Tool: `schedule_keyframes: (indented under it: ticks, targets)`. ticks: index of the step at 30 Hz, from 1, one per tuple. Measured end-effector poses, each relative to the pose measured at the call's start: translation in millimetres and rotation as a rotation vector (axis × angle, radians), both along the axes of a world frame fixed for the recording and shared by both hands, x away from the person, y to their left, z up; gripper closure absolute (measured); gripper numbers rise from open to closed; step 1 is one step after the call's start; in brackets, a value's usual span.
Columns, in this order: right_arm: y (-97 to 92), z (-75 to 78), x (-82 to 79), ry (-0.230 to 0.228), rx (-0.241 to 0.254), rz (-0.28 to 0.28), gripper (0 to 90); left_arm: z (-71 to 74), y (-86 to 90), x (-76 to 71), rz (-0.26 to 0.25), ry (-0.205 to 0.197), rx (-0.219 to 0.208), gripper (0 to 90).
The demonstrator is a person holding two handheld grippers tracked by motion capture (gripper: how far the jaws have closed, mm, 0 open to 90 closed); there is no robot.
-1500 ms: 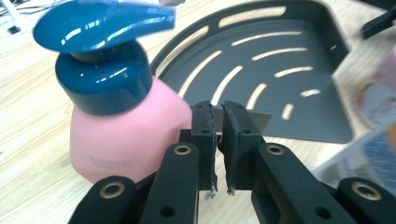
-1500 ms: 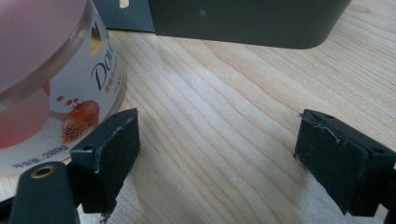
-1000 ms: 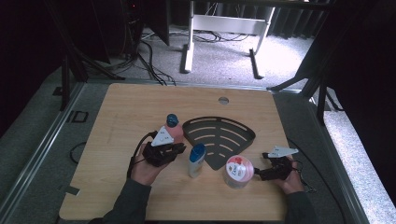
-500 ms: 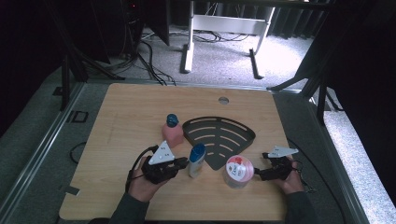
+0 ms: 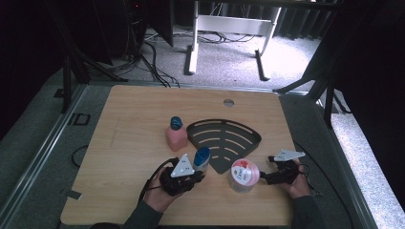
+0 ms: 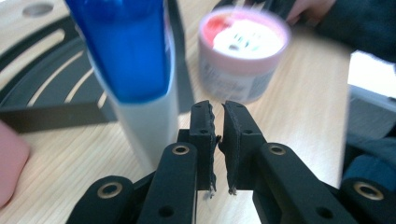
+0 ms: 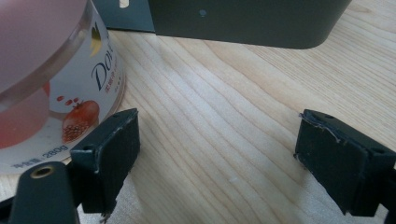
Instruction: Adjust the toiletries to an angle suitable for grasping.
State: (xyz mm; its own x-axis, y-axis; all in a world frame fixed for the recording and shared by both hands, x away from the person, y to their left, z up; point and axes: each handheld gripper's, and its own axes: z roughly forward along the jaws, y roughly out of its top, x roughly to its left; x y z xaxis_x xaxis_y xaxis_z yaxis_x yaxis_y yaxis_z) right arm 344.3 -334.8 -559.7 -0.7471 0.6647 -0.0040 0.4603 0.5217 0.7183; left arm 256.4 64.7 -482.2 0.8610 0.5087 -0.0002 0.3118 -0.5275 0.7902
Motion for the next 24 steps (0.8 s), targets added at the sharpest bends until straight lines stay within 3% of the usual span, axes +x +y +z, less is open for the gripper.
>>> schedule_keyframes:
  ticks: [12,24]
  targets:
    - [0.0,0.0,0.0,0.0,0.0,0.0,13.5,-9.2,5.5,7.5,0.041,0.036,0.034,83.4]
    - [0.0,0.0,0.0,0.0,0.0,0.0,13.5,-20.5,16.7,19.3,0.102,0.076,0.037,83.4]
